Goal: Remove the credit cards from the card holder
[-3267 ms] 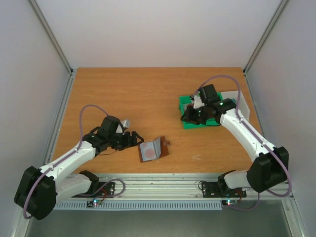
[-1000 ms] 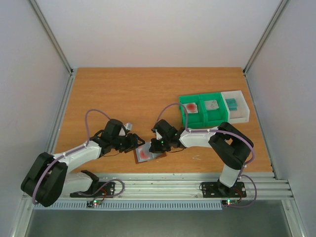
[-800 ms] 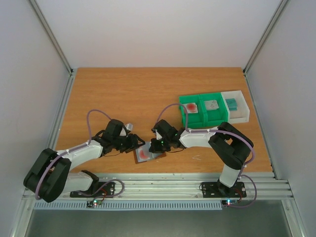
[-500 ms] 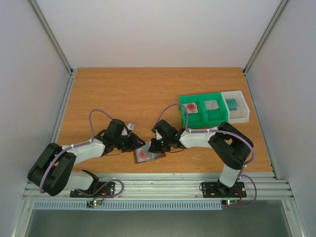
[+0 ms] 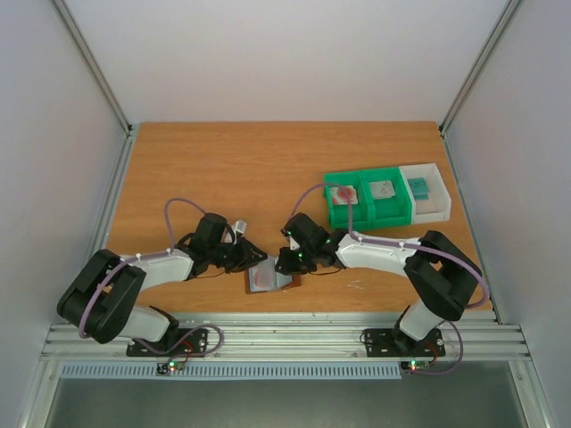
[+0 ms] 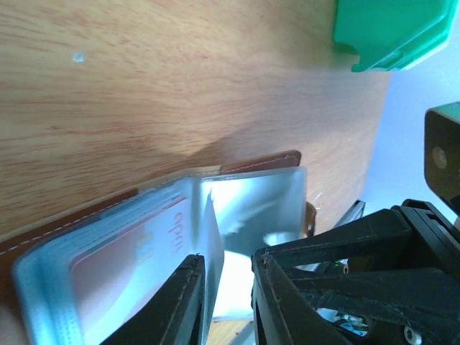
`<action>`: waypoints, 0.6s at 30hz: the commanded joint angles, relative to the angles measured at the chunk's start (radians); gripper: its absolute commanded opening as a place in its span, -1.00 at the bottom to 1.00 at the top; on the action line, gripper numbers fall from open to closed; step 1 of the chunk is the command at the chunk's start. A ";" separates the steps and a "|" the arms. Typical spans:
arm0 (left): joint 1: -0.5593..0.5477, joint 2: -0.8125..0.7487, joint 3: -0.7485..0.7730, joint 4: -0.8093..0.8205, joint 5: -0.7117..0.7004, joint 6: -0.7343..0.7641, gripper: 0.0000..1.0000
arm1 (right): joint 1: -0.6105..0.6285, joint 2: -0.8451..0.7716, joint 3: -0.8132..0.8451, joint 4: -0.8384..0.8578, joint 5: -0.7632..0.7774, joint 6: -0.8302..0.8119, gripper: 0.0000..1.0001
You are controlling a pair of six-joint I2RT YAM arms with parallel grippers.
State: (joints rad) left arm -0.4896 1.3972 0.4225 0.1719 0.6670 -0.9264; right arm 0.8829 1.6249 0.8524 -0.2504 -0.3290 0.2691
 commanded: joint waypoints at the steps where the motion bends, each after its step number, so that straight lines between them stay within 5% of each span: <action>1: -0.003 0.030 -0.003 0.154 0.050 -0.050 -0.56 | 0.005 -0.064 -0.007 -0.067 0.072 -0.043 -0.61; 18: -0.133 0.194 0.056 0.374 0.051 -0.185 -0.46 | 0.003 -0.292 -0.035 -0.174 0.177 -0.065 -0.60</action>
State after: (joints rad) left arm -0.5983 1.5509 0.4381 0.4198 0.7189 -1.0771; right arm 0.8829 1.3964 0.8337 -0.3977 -0.1822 0.2188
